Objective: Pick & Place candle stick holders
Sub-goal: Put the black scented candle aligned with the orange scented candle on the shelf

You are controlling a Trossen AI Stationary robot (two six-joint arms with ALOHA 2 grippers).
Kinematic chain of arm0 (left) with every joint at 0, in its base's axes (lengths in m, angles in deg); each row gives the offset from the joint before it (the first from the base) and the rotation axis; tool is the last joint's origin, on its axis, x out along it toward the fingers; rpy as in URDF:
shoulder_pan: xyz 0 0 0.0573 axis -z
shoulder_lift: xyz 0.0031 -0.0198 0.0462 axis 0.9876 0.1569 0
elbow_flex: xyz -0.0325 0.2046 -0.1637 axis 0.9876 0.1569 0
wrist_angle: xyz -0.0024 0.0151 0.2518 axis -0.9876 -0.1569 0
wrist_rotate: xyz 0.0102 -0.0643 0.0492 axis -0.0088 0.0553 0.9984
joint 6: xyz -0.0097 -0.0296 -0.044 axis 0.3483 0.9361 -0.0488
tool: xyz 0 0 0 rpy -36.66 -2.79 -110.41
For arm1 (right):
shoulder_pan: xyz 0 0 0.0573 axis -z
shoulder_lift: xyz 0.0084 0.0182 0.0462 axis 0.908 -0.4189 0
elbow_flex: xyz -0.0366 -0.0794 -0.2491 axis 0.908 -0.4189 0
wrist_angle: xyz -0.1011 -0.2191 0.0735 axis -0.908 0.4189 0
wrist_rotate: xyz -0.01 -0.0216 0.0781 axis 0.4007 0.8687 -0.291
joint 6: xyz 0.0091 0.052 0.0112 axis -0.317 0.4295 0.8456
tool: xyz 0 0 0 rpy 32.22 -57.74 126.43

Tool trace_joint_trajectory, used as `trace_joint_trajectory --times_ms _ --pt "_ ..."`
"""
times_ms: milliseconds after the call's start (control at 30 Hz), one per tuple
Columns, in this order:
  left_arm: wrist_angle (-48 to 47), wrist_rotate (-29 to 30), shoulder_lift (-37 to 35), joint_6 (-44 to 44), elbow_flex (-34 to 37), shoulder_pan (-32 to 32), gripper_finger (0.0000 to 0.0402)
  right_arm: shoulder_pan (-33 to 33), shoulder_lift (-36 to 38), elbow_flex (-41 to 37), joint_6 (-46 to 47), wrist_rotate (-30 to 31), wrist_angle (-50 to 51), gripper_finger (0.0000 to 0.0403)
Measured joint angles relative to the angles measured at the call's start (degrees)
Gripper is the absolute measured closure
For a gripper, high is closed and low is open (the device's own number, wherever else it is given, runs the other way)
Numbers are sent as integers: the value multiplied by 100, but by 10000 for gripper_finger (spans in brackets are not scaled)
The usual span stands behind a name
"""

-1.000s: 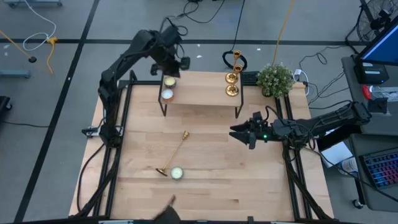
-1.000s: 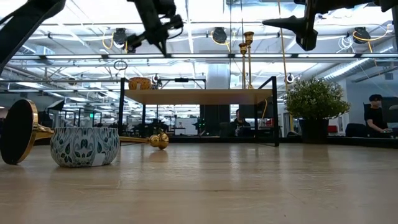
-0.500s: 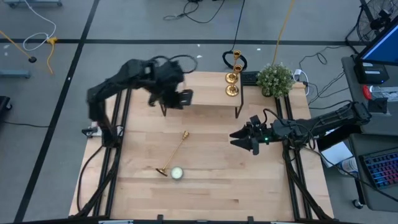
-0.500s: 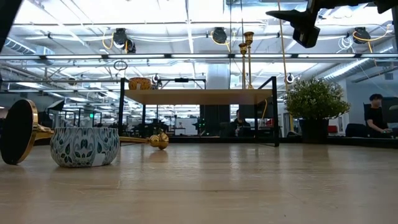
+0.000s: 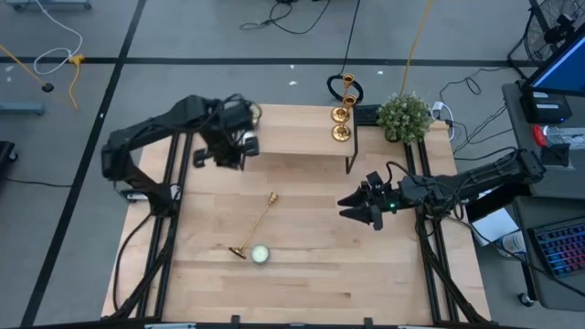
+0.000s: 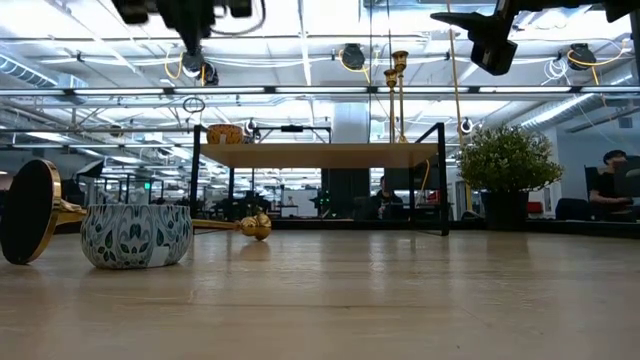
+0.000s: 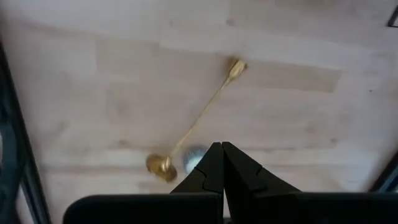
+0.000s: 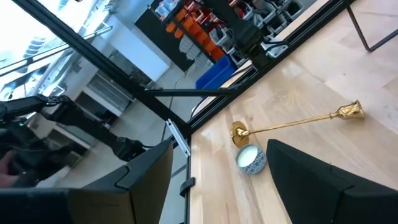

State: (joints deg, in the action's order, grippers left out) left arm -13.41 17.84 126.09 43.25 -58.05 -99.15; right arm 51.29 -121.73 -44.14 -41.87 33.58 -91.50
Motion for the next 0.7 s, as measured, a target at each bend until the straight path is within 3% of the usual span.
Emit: trace_joint_trajectory --times_ms 167,433,533,633,700 --pt "-1 -22 873 -1257 -761 -628 402 -88 1 0 0 -3 109 147" --pt "92 5 2440 -2157 -2982 -1597 402 -128 0 0 196 -1 262 147" --pt "805 -132 2808 -2374 -3557 -1764 402 -188 2 0 216 8 408 147" --pt "2221 -438 2791 -2415 -3461 -1769 402 -234 2 0 284 7 481 147" --pt "2433 -446 2779 -2185 -3501 -1761 402 -239 2 0 300 11 490 147"
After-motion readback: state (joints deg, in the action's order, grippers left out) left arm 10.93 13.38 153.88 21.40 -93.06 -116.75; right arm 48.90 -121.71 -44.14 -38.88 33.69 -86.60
